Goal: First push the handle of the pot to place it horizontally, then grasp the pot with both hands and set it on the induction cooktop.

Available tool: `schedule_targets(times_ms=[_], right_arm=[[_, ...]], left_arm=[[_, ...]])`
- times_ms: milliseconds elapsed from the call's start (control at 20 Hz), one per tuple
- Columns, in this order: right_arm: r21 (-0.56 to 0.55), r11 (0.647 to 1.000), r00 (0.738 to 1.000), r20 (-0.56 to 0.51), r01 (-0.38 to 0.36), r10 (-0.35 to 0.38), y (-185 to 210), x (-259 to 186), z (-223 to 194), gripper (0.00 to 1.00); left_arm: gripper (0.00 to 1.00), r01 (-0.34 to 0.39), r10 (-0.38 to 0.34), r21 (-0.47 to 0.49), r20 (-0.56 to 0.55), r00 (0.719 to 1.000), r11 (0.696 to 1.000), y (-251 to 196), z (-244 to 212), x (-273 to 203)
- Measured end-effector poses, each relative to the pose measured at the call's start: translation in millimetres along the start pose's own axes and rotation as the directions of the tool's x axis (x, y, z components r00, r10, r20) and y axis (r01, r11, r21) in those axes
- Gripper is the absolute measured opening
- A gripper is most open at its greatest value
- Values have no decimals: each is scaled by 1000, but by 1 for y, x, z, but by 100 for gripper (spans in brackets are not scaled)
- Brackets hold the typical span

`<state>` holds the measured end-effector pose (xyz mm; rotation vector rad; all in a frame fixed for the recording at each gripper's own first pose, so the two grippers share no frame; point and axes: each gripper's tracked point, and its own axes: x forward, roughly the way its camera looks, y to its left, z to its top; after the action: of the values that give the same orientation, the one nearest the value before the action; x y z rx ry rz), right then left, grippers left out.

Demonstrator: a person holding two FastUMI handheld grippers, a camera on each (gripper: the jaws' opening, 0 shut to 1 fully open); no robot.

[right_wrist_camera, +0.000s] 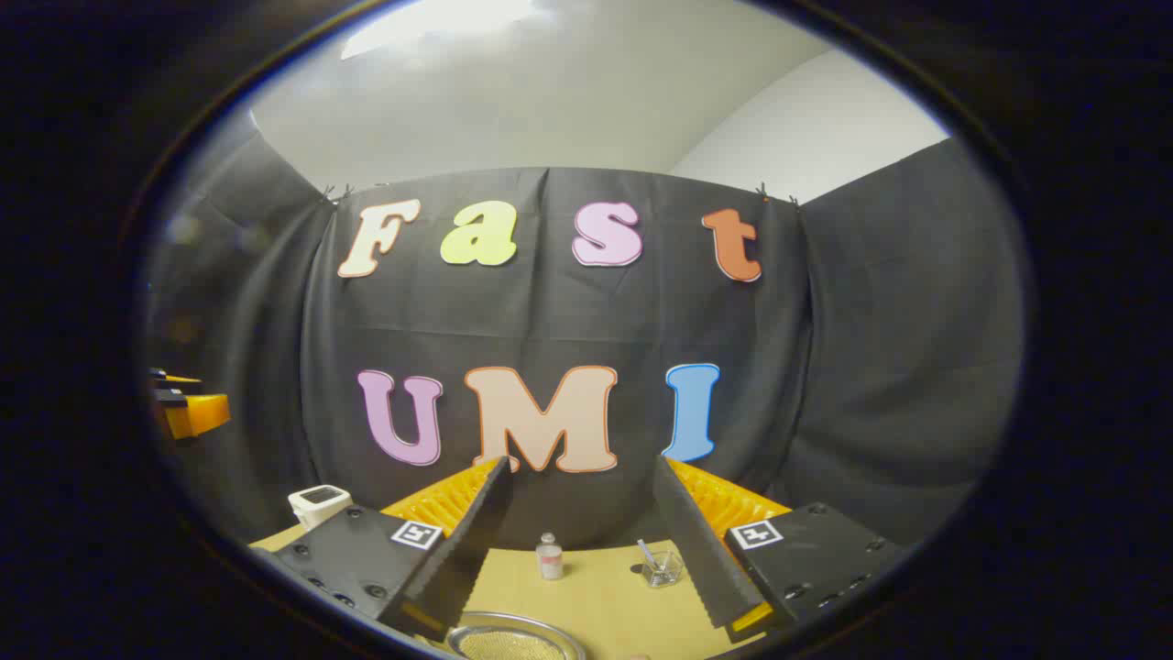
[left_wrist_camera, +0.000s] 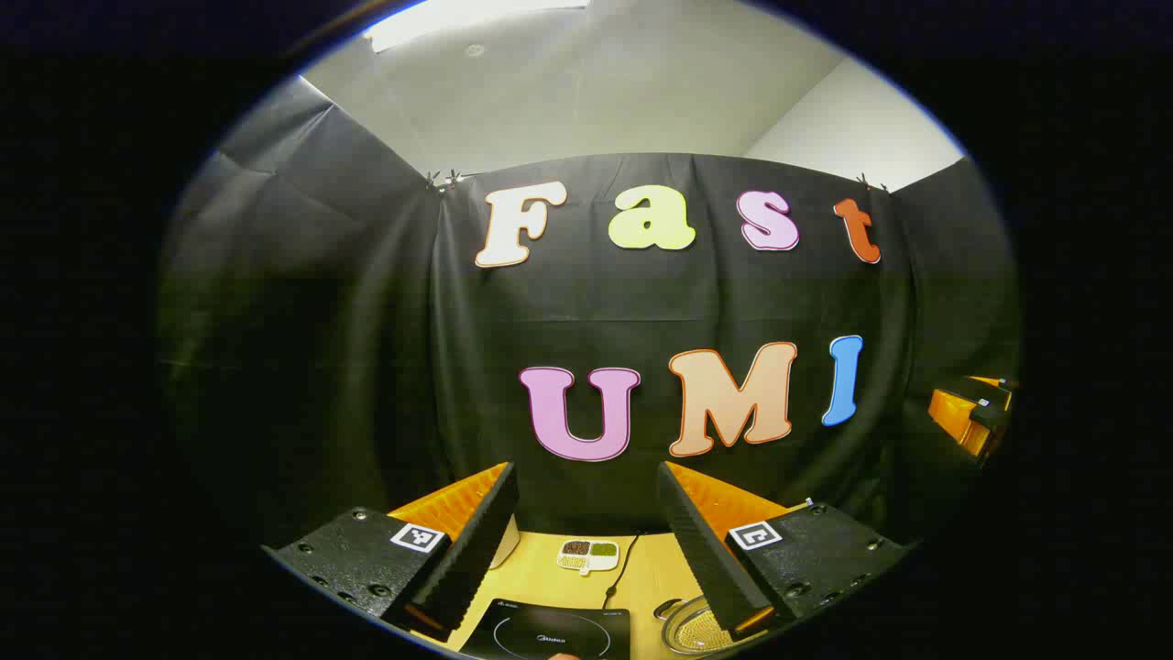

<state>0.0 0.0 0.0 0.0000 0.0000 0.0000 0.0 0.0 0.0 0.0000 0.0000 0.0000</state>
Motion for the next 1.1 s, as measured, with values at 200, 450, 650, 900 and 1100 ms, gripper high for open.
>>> schedule_targets(times_ms=[200,450,650,900,1100], right_arm=[[-22,1000,1000,2,-8,8,4,1,2,96],[-26,1000,1000,3,-16,16,8,0,2,95],[-30,999,1000,1,-21,22,12,-1,1,95],[-49,998,1000,-1,-28,28,14,-1,-2,82],[-59,997,999,-18,-41,40,17,-1,-7,64]], left_arm=[[96,-6,6,-11,-3,1000,1000,5,-1,-2],[96,-13,13,-15,-3,1000,1000,9,-2,-2],[96,-11,11,-15,-1,1000,1000,9,0,-2],[96,-7,7,-11,1,1000,1000,7,-2,0],[96,1,-1,-16,1,1000,1000,4,-2,0]])
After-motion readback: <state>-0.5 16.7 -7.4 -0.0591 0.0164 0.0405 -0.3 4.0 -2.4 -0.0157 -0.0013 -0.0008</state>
